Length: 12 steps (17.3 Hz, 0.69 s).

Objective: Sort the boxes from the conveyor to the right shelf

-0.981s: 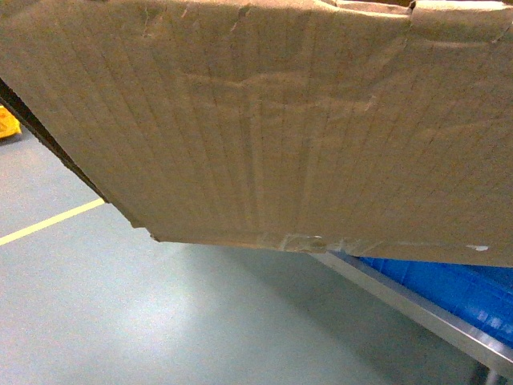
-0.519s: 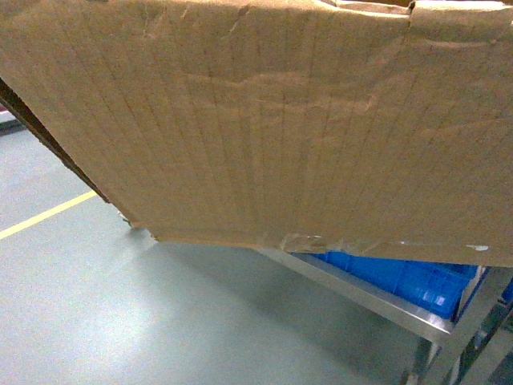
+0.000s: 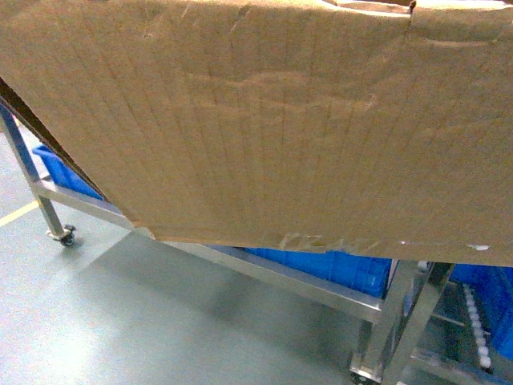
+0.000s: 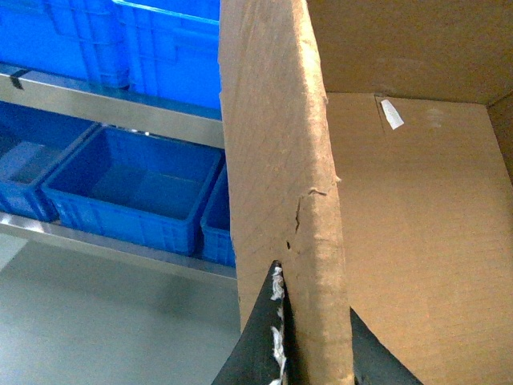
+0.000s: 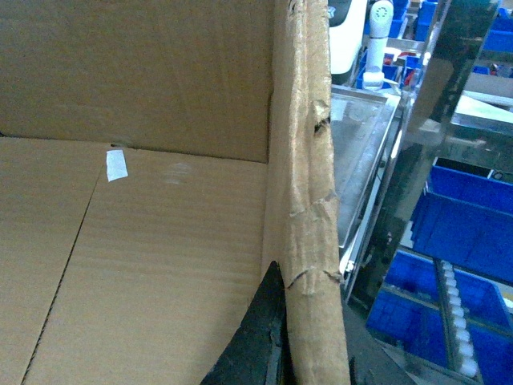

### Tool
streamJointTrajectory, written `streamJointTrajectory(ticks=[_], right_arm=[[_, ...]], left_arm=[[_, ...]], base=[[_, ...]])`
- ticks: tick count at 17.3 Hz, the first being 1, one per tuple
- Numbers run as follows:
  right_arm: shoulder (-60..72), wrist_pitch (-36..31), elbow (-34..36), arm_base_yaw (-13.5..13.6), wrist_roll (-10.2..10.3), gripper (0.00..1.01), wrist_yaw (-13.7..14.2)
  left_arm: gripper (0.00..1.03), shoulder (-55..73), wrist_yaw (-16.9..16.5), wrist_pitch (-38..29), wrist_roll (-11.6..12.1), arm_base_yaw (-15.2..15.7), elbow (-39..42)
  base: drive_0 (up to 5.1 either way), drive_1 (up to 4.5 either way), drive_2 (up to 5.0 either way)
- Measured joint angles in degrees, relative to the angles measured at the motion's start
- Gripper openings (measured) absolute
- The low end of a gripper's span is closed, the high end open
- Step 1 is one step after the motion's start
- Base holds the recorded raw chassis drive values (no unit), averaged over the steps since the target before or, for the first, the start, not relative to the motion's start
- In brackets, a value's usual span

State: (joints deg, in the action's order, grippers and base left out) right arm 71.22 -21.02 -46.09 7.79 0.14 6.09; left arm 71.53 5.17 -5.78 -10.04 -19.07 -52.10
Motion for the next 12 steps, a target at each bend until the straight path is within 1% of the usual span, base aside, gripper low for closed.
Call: streamJointTrajectory(ticks=[12], right_arm=[[0.0,0.0,0.0,0.0,0.0,0.05,0.0]], left_arm=[[0.03,0.0,0.0,0.0,0.0,0.0,0.0]], base=[[-1.3,-1.35,-1.3]])
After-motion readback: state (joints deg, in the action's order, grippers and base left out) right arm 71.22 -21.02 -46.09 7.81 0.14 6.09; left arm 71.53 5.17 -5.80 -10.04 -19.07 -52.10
